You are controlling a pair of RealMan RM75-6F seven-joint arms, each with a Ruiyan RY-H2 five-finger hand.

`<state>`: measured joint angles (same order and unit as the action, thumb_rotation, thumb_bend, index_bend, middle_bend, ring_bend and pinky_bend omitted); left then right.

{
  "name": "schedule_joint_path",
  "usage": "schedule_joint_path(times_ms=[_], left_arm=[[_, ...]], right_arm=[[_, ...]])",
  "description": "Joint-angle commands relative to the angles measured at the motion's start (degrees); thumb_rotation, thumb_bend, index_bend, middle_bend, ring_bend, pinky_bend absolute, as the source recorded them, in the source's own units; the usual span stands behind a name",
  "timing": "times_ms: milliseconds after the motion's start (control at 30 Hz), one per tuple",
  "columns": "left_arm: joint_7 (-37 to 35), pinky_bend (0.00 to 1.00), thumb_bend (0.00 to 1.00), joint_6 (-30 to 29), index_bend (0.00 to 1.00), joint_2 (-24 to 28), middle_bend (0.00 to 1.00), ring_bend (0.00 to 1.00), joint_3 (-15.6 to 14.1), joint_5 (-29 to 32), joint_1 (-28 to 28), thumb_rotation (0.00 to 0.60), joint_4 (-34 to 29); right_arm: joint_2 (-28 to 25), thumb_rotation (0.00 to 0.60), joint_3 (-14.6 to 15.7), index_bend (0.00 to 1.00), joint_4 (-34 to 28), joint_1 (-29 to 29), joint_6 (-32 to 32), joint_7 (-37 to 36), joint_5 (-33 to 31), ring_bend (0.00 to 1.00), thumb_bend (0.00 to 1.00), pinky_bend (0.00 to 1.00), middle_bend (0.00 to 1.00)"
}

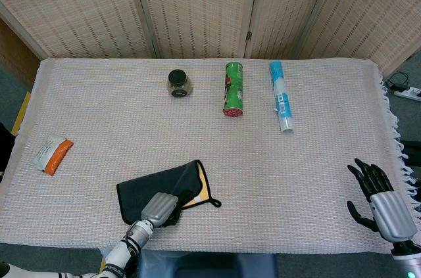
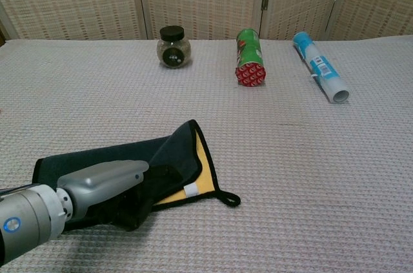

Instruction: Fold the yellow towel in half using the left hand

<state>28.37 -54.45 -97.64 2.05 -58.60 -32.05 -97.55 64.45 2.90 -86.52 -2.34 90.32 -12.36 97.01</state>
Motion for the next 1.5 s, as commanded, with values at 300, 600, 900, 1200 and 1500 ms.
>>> schedule_joint_path(times_ms=[300,600,900,1200,1500], left_arm=[[-1.32,1.0,0.78,0.24,0.21,-0.23,1.0,1.0,-1.16,0.05,-0.67,0.6,-1.47],[-1.82,1.0,0.78,0.32,0.22,0.93,1.0,1.0,-2.47,0.13,-0.9,0.6,-3.76],[-3.65,1.0,0.78,-1.7,0.19,1.04,1.0,1.0,-3.08,-2.5,-0.28,0.6,-4.99],[-10.65,1.0,0.78,-7.34,0.12,0.49,1.0,1.0,-2.41,-12.69,2.09,0.6,-2.81],[-12.69,0.95,0.57,-18.83,0.1,11.95,0.83,0.91,-3.63,-23.03,6.67,0.6,-4.03]], right_arm=[[-0.01,0.6,-0.07,0.0,-0.01,0.17,0.4,0.09,0.3,0.0,0.48,0.0,0.0],[-0.01,0.6,-0.17,0.0,-0.06,0.35,0.87,0.25,0.54,0.0,0.48,0.0,0.0],[0.12,0.6,-0.07,0.0,-0.14,0.34,0.56,0.66,0.68,0.0,0.48,0.0,0.0],[0.2,0.6,-0.06,0.0,-0.27,0.2,0.34,0.99,0.89,0.0,0.48,0.0,0.0],[0.51,0.6,-0.02,0.0,-0.41,0.01,0.22,2.2,1.47,0.0,0.48,0.0,0.0]])
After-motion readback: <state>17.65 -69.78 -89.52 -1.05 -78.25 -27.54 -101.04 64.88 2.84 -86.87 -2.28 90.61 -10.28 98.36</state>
